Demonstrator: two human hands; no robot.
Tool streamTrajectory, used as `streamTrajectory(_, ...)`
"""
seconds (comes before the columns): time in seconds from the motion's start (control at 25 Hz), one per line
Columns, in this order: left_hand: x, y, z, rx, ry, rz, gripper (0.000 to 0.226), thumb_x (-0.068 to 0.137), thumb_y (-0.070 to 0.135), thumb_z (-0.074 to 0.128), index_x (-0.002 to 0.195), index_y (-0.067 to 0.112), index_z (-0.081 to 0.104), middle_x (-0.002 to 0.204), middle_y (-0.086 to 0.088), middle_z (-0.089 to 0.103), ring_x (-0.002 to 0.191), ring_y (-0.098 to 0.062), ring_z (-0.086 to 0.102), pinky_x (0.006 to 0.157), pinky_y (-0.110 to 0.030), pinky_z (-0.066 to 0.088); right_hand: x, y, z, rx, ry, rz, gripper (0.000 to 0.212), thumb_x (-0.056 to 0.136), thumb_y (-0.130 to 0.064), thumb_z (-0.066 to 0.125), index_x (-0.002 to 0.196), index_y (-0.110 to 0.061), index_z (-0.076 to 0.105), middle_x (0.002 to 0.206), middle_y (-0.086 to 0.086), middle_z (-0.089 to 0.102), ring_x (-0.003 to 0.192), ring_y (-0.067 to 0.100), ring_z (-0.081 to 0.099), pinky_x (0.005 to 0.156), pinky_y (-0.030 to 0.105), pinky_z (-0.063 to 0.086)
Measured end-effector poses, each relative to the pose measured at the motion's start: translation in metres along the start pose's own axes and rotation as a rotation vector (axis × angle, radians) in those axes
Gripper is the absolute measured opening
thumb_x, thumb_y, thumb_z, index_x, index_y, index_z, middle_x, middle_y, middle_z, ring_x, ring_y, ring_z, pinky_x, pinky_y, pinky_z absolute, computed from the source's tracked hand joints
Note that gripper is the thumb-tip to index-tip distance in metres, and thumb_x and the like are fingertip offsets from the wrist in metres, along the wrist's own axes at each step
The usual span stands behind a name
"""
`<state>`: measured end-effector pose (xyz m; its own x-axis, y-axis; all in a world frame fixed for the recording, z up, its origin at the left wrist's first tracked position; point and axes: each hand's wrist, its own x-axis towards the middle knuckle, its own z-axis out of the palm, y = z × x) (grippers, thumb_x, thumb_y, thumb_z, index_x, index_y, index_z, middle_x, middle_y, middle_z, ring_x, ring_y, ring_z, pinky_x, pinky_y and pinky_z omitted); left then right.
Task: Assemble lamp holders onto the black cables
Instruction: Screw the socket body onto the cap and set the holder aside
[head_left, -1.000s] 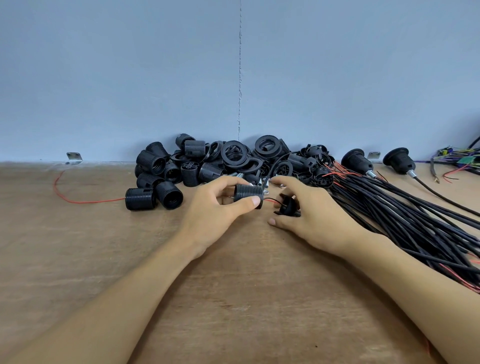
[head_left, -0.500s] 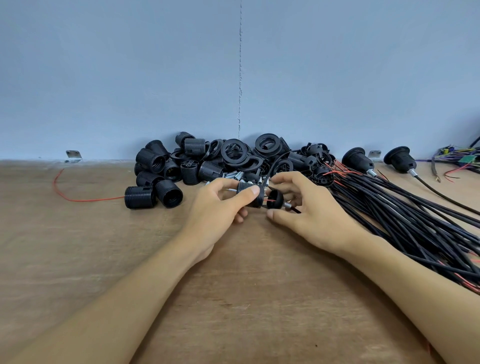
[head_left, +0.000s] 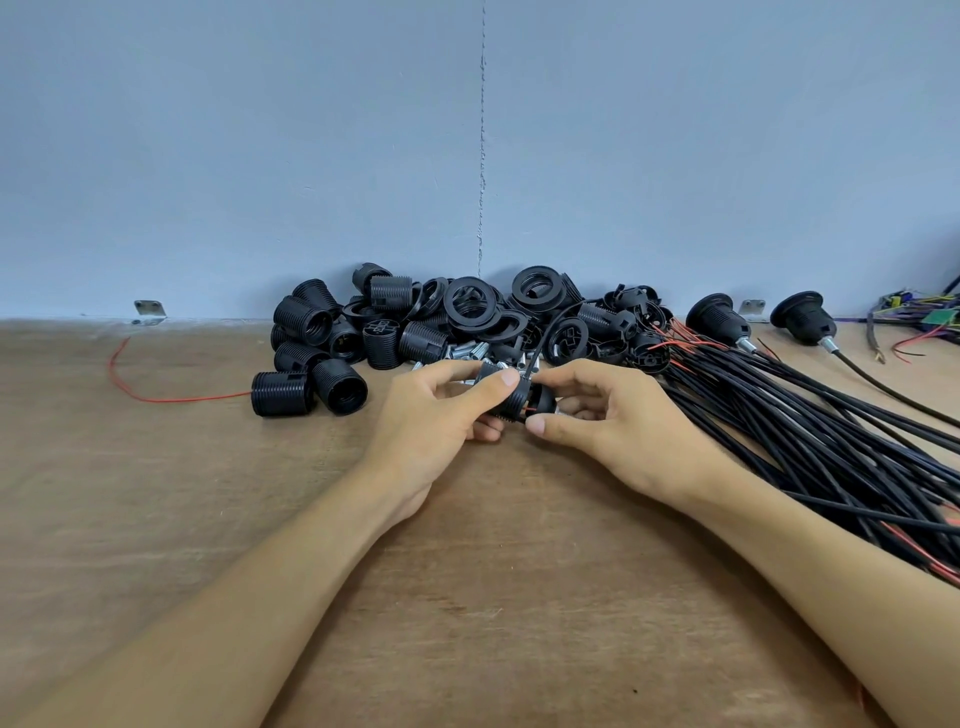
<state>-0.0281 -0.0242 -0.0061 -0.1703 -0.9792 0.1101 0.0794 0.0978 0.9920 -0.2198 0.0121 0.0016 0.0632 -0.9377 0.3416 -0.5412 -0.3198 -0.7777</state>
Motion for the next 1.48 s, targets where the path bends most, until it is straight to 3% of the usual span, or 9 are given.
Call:
streamTrajectory(0.28, -0.001, -0.001, 0.002, 0.003, -0.029, -0.007, 0.026, 0.091, 0.026, 0.075, 0.105, 0.004, 0.072, 0.087, -0.015, 0.077, 0.066, -0.021, 0.07, 0.065, -0.028, 0.061, -0.003, -0.005, 0.005, 0.016, 0.037, -0.004, 0.036, 0.077, -0.022, 0.086, 0.109, -0.028, 0.073, 0.095, -0.011, 0.074, 0.09, -0.005, 0.067, 0.085, 0.011, 0.05)
streamTrajectory(0.4, -0.003, -0.004, 0.006, 0.119, -0.041, 0.049, 0.027, 0.098, 0.033, 0.066, 0.097, 0.007, 0.073, 0.08, -0.012, 0.077, 0.065, -0.019, 0.07, 0.071, -0.036, 0.063, -0.004, -0.008, 0.006, 0.011, 0.051, -0.006, 0.036, 0.076, -0.022, 0.086, 0.11, -0.024, 0.074, 0.096, -0.011, 0.074, 0.091, -0.004, 0.068, 0.086, 0.012, 0.051)
streamTrajectory(0.52, -0.006, -0.005, 0.011, 0.174, 0.012, 0.082, 0.032, 0.101, 0.038, 0.061, 0.09, 0.01, 0.072, 0.074, -0.008, 0.076, 0.065, -0.022, 0.073, 0.083, -0.049, 0.062, -0.007, -0.014, 0.008, 0.025, 0.088, -0.017, 0.031, 0.076, -0.021, 0.087, 0.101, -0.032, 0.073, 0.089, -0.017, 0.073, 0.087, -0.007, 0.067, 0.08, 0.007, 0.048)
streamTrajectory(0.64, -0.009, -0.003, 0.017, 0.175, 0.08, 0.095, 0.034, 0.102, 0.039, 0.057, 0.088, 0.012, 0.073, 0.073, -0.004, 0.077, 0.066, -0.021, 0.075, 0.085, -0.05, 0.06, -0.009, -0.02, 0.012, 0.017, 0.153, -0.027, 0.03, 0.076, -0.023, 0.086, 0.095, -0.039, 0.069, 0.084, -0.023, 0.072, 0.084, -0.008, 0.067, 0.077, 0.006, 0.048)
streamTrajectory(0.92, -0.017, -0.004, 0.029, 0.092, 0.184, 0.082, 0.037, 0.103, 0.039, 0.055, 0.092, 0.01, 0.076, 0.079, -0.003, 0.078, 0.072, -0.018, 0.076, 0.082, -0.051, 0.061, -0.015, -0.026, 0.018, -0.055, 0.246, -0.045, 0.033, 0.076, -0.029, 0.085, 0.107, -0.023, 0.074, 0.087, -0.021, 0.07, 0.087, -0.009, 0.066, 0.081, 0.007, 0.048)
streamTrajectory(1.12, -0.019, -0.003, 0.03, 0.071, 0.154, 0.03, 0.044, 0.104, 0.045, 0.051, 0.089, 0.011, 0.076, 0.072, -0.003, 0.077, 0.066, -0.018, 0.075, 0.062, -0.033, 0.059, -0.016, -0.028, 0.017, -0.057, 0.267, -0.049, 0.033, 0.078, -0.032, 0.084, 0.107, -0.02, 0.075, 0.087, -0.019, 0.07, 0.088, -0.007, 0.065, 0.079, 0.007, 0.048)
streamTrajectory(1.2, -0.02, -0.001, 0.029, 0.118, 0.154, 0.032, 0.046, 0.101, 0.049, 0.053, 0.084, 0.014, 0.077, 0.068, -0.003, 0.075, 0.06, -0.021, 0.075, 0.054, -0.028, 0.056, -0.015, -0.029, 0.015, -0.025, 0.241, -0.019, 0.034, 0.078, -0.034, 0.084, 0.107, -0.02, 0.074, 0.088, -0.012, 0.073, 0.086, 0.0, 0.069, 0.083, 0.016, 0.052)
streamTrajectory(1.28, -0.018, 0.002, 0.027, 0.15, 0.136, 0.014, 0.044, 0.098, 0.053, 0.057, 0.082, 0.017, 0.077, 0.068, -0.003, 0.075, 0.058, -0.025, 0.074, 0.051, -0.028, 0.055, -0.014, -0.028, 0.013, -0.019, 0.219, 0.006, 0.035, 0.079, -0.035, 0.082, 0.109, -0.019, 0.074, 0.09, -0.008, 0.074, 0.087, 0.005, 0.071, 0.087, 0.024, 0.054)
streamTrajectory(1.48, -0.013, 0.008, 0.021, 0.211, 0.074, -0.028, 0.041, 0.094, 0.054, 0.063, 0.091, 0.014, 0.074, 0.067, -0.008, 0.074, 0.057, -0.031, 0.072, 0.051, -0.028, 0.052, -0.01, -0.02, 0.008, -0.06, 0.141, -0.007, 0.03, 0.087, -0.034, 0.076, 0.115, -0.024, 0.071, 0.1, -0.013, 0.074, 0.097, -0.001, 0.067, 0.09, 0.021, 0.051)
